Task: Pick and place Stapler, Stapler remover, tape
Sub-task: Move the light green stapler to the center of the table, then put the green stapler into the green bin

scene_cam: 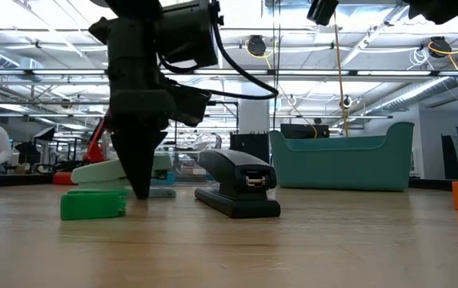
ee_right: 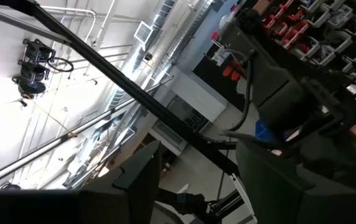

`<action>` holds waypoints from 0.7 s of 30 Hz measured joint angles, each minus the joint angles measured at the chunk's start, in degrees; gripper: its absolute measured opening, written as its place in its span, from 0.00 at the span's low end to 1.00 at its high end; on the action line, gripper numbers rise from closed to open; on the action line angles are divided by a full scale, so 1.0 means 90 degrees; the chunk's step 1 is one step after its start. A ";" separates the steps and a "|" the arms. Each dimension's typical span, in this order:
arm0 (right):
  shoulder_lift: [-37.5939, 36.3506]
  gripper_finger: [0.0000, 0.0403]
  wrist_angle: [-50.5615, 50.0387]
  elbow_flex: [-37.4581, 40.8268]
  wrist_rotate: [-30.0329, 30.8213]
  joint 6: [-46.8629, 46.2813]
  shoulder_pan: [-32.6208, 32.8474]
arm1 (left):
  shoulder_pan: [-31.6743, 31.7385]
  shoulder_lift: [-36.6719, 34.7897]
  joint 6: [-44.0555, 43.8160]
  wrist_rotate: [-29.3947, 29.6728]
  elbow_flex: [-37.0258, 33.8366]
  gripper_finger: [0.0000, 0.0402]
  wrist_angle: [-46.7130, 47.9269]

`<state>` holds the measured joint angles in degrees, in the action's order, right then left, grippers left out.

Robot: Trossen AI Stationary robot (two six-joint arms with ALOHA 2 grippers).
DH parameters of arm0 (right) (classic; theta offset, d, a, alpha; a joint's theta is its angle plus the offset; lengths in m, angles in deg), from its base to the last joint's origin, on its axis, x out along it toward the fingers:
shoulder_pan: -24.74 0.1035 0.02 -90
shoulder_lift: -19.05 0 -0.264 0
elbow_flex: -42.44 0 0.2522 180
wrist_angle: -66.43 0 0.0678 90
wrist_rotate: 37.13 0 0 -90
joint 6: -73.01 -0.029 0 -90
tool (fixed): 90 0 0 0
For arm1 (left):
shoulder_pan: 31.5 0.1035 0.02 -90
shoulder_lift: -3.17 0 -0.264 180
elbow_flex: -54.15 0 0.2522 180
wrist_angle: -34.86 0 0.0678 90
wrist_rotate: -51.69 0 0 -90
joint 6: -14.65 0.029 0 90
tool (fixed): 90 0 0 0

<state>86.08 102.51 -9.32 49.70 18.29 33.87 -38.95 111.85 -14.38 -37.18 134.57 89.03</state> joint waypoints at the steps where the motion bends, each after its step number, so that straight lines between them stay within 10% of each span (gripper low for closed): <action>1: 0.0000 0.50 0.0001 0.0000 -0.0002 0.0000 0.0004 | 0.0031 0.0000 -0.0008 -0.0006 -0.0002 0.00 0.0009; 21: 0.0002 0.50 -0.0001 0.0000 -0.0159 -0.0036 0.0041 | -0.0941 -0.1454 -0.1505 -0.0506 -0.0021 0.01 -0.0586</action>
<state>86.10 102.50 -9.32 48.27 17.97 34.24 -47.42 98.76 -27.92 -41.73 134.38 83.75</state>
